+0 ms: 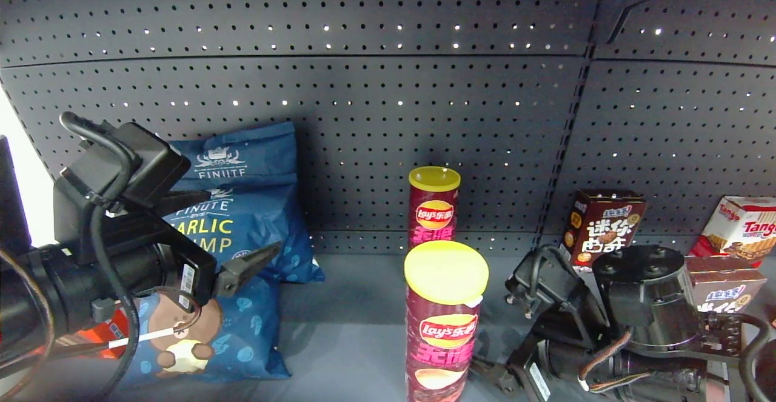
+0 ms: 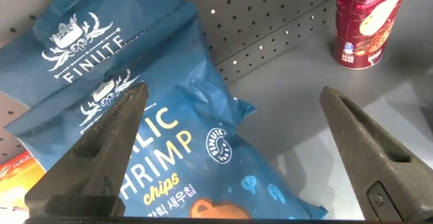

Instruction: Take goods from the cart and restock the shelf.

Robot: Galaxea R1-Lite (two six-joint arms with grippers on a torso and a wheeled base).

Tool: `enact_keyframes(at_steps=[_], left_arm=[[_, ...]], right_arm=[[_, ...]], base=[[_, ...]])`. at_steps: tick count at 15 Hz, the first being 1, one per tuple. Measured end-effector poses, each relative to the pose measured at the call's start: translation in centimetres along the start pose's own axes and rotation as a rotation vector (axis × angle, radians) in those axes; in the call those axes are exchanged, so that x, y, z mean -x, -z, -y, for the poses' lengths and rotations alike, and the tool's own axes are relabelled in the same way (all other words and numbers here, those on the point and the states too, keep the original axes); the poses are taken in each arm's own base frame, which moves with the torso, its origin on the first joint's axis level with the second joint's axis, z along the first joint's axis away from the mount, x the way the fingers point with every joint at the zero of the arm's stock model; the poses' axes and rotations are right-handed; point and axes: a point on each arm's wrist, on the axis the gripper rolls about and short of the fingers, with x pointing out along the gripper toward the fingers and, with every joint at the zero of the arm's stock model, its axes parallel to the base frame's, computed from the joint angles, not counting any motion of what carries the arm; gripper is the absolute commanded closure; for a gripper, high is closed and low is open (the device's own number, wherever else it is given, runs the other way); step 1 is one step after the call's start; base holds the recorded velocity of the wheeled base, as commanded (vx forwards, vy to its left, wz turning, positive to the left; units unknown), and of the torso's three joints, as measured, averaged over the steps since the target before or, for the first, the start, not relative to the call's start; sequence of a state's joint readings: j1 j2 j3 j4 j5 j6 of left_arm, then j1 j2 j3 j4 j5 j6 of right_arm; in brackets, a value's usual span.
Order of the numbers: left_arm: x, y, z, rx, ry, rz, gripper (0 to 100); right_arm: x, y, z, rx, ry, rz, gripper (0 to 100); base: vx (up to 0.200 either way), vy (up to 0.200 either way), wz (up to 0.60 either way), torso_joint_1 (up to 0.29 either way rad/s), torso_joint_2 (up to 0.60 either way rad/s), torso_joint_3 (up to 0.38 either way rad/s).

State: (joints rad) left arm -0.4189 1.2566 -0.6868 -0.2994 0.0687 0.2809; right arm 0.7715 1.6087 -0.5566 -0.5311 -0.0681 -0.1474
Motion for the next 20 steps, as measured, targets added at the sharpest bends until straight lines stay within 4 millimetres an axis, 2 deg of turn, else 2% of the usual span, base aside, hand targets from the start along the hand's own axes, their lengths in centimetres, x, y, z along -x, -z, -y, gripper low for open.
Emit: enact_keyframes(at_steps=[6, 12, 20], left_arm=[[0.5, 0.7, 0.4, -0.011, 0.012, -0.013, 0], [0.7, 1.3, 3.0, -0.078, 0.14, -0.025, 0], [-0.4, 2.5, 7.4, -0.159, 0.338, -0.082, 0]], right_arm=[[1.8, 0.6, 1.1, -0.029, 0.045, 0.016, 0], [2.9, 0.3, 2.8, -0.064, 0.112, 0.048, 0], [2.9, -0.1, 3.8, -0.081, 0.142, 0.062, 0]], base=[[0.0, 0.0, 0.0, 0.0, 0.0, 0.0], [0.0, 0.0, 0.0, 0.0, 0.0, 0.0], [0.0, 0.0, 0.0, 0.0, 0.0, 0.0]])
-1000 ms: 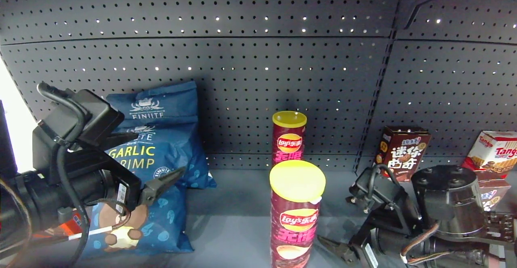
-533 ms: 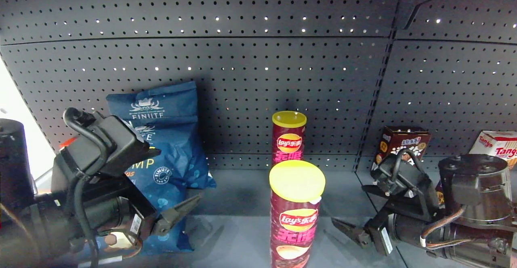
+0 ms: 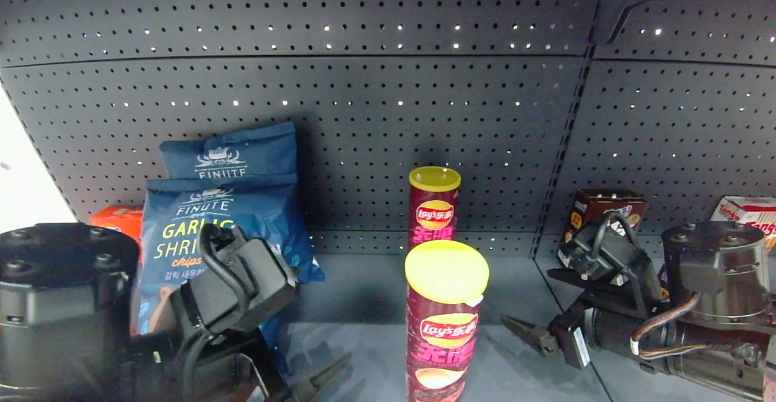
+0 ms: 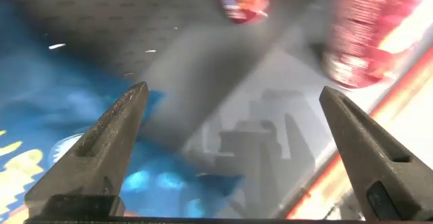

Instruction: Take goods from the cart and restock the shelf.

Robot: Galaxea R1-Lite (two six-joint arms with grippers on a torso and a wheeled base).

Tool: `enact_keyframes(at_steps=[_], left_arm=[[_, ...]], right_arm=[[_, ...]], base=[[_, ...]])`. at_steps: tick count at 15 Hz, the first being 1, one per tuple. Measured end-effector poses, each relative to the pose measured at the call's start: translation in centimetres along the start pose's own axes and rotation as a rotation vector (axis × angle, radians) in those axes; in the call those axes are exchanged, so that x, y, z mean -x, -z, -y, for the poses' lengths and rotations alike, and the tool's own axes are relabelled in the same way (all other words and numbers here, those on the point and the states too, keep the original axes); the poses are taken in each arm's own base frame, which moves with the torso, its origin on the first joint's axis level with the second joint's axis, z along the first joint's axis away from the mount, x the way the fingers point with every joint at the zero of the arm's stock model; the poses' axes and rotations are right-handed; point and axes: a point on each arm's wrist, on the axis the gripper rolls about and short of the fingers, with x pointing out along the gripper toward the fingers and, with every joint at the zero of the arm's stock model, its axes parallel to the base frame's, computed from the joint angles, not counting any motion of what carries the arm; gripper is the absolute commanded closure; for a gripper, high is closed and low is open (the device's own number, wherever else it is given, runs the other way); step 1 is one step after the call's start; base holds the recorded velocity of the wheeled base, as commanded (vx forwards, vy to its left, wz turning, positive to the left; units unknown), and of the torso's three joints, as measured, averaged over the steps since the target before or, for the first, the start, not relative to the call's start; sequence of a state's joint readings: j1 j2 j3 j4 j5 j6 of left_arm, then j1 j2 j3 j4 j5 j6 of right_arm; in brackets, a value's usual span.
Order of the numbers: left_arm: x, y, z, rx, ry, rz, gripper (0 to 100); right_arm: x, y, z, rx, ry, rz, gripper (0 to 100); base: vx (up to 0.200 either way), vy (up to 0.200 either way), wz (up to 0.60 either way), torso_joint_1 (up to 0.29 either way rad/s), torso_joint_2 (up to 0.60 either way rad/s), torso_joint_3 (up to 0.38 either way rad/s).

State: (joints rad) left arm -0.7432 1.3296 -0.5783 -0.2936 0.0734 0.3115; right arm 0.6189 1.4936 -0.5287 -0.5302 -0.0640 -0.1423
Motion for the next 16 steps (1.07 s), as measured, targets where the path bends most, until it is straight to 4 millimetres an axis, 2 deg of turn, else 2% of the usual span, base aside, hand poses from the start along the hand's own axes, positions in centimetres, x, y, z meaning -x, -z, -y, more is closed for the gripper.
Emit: enact_keyframes(at_steps=[6, 11, 16], left_arm=[[-2.6, 0.2, 1.8, -0.039, 0.082, -0.067, 0], [-4.1, -0.3, 1.7, -0.038, 0.08, -0.078, 0], [-4.4, 0.0, 1.7, -0.036, 0.08, -0.097, 0]], right_arm=[[0.0, 0.1, 0.4, -0.008, 0.011, -0.003, 0], [-0.1, 0.0, 0.2, -0.005, 0.006, 0.0, 0], [0.2, -0.3, -0.8, 0.015, -0.032, 0.016, 0]], base=[[0.0, 0.0, 0.0, 0.0, 0.0, 0.0], [0.0, 0.0, 0.0, 0.0, 0.0, 0.0], [0.0, 0.0, 0.0, 0.0, 0.0, 0.0]])
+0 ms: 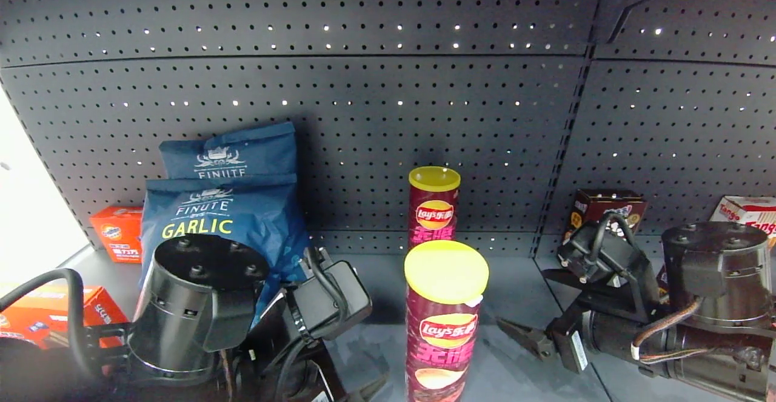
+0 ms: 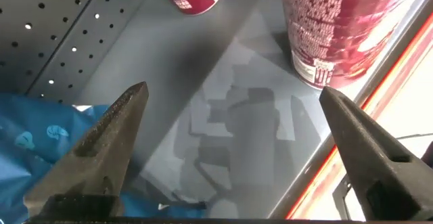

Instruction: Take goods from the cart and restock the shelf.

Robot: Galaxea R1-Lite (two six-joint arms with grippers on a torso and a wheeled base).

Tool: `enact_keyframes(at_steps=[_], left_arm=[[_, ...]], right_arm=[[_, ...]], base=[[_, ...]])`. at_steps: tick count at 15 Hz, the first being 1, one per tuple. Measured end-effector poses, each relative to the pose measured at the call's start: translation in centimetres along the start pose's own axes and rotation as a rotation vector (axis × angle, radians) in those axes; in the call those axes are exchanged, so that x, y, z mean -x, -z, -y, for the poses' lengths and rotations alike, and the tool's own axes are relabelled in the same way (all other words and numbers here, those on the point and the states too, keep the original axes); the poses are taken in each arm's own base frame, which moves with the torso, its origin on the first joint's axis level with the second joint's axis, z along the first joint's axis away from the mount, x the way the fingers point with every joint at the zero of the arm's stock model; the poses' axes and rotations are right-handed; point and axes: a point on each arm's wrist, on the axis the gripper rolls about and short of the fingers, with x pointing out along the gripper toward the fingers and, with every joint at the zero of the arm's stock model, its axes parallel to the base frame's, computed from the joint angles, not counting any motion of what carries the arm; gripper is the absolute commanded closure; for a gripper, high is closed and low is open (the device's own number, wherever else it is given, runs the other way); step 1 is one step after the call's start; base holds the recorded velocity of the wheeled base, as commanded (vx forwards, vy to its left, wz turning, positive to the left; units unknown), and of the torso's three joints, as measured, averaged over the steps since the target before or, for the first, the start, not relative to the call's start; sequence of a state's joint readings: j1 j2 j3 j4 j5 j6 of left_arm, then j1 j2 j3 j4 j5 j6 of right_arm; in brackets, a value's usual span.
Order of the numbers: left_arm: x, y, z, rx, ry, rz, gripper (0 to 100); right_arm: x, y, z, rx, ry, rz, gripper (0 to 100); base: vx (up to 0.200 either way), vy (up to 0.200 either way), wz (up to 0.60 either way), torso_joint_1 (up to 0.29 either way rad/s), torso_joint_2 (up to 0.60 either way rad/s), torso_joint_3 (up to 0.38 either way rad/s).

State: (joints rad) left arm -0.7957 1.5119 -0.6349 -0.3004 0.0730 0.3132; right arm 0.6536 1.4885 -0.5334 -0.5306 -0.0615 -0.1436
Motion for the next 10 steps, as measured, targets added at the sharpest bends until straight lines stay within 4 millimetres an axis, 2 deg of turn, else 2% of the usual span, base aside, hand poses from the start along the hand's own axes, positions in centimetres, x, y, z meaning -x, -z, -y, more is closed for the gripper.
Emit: enact_keyframes(at_steps=[10], left_arm=[[-1.3, -1.0, -0.2, 0.001, -0.006, 0.014, 0]], right_arm=[[-0.1, 0.0, -0.2, 0.003, -0.008, 0.0, 0]], base=[[0.0, 0.0, 0.0, 0.0, 0.0, 0.0]])
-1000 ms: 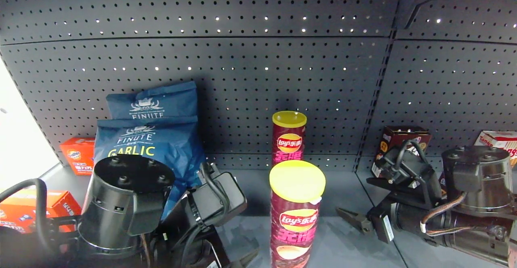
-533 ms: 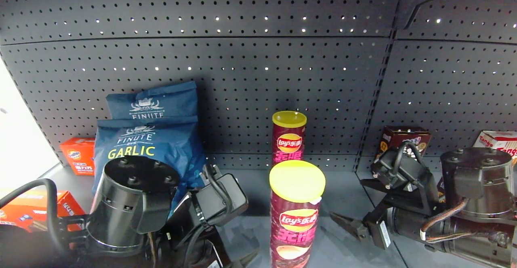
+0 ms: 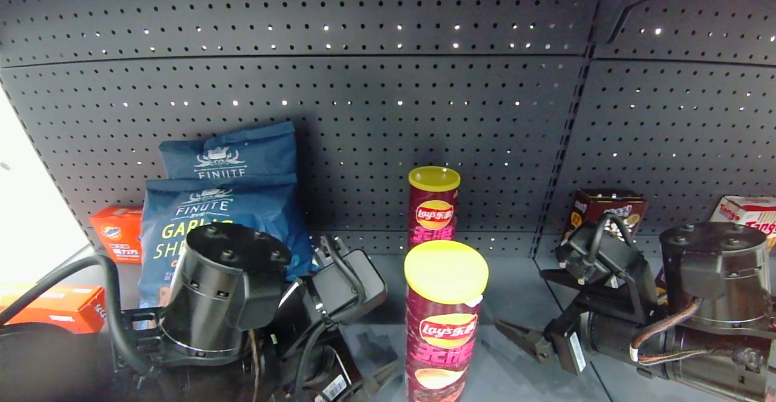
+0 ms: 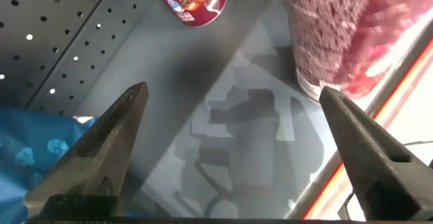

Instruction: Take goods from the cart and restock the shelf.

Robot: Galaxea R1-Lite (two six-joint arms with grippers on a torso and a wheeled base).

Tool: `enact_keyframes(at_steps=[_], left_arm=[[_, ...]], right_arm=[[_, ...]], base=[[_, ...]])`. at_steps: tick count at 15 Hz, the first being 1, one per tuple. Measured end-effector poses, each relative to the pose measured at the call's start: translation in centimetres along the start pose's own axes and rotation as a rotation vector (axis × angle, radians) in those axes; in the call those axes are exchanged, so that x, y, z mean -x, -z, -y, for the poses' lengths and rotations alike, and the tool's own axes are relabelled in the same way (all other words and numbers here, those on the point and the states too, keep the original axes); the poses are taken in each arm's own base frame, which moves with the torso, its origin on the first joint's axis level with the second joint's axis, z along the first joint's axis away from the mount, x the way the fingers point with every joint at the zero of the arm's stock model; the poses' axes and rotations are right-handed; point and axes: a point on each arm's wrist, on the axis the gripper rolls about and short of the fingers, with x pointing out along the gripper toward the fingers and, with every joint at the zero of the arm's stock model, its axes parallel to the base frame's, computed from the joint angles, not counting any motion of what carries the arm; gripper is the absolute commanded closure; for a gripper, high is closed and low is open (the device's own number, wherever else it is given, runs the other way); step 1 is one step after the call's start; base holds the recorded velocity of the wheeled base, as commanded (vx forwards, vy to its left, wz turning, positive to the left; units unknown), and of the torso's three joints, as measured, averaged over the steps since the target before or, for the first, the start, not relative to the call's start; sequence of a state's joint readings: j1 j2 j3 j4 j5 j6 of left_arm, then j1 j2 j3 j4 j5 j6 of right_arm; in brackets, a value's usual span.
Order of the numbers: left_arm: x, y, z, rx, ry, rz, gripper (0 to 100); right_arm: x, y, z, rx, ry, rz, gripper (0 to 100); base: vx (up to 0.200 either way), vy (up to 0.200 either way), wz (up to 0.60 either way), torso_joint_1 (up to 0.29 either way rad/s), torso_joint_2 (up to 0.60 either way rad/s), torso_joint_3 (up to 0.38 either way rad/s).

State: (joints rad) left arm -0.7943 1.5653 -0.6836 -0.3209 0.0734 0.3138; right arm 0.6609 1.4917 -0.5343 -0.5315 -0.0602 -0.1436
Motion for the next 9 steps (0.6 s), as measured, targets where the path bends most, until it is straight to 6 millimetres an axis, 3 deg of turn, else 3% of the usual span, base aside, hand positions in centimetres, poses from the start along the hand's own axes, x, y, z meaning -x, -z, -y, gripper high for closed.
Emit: enact_keyframes(at_steps=[9], left_arm=[[-1.01, -0.3, -0.01, 0.0, 0.0, 0.003, 0]], right_arm=[[0.0, 0.24, -0.04, -0.001, -0.003, -0.008, 0]], base=[[0.0, 0.0, 0.0, 0.0, 0.0, 0.0]])
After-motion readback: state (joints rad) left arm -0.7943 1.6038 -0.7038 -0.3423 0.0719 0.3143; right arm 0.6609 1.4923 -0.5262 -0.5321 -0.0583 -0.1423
